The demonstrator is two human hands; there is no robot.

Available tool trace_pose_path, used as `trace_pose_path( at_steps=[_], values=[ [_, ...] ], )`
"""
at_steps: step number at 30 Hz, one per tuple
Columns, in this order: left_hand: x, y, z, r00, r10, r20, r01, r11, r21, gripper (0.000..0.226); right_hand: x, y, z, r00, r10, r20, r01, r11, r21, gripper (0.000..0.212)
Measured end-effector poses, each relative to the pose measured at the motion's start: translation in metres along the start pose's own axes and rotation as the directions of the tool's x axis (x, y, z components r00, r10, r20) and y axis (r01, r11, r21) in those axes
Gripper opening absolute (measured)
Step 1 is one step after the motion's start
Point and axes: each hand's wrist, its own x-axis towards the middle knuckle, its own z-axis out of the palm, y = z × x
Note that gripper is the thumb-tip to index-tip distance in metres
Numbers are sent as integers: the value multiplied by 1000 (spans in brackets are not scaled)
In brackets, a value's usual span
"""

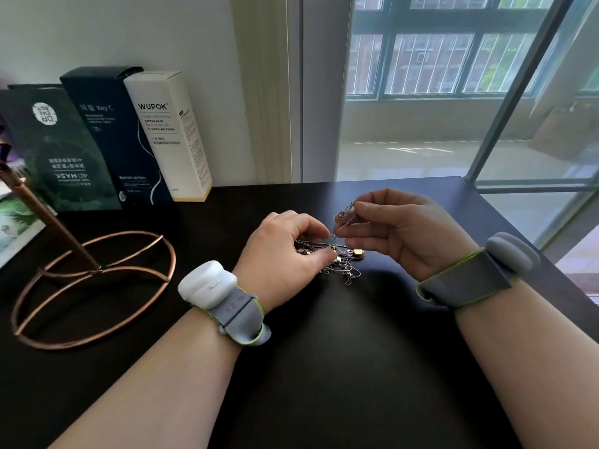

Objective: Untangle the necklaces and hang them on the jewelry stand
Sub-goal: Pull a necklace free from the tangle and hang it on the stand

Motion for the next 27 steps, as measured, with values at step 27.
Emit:
trace_pose_path(
  at_steps=[27],
  values=[
    [-1,5,0,984,-177,29,165,830,-532,6,-1,-2,2,984,89,156,-130,953,273,14]
  ],
)
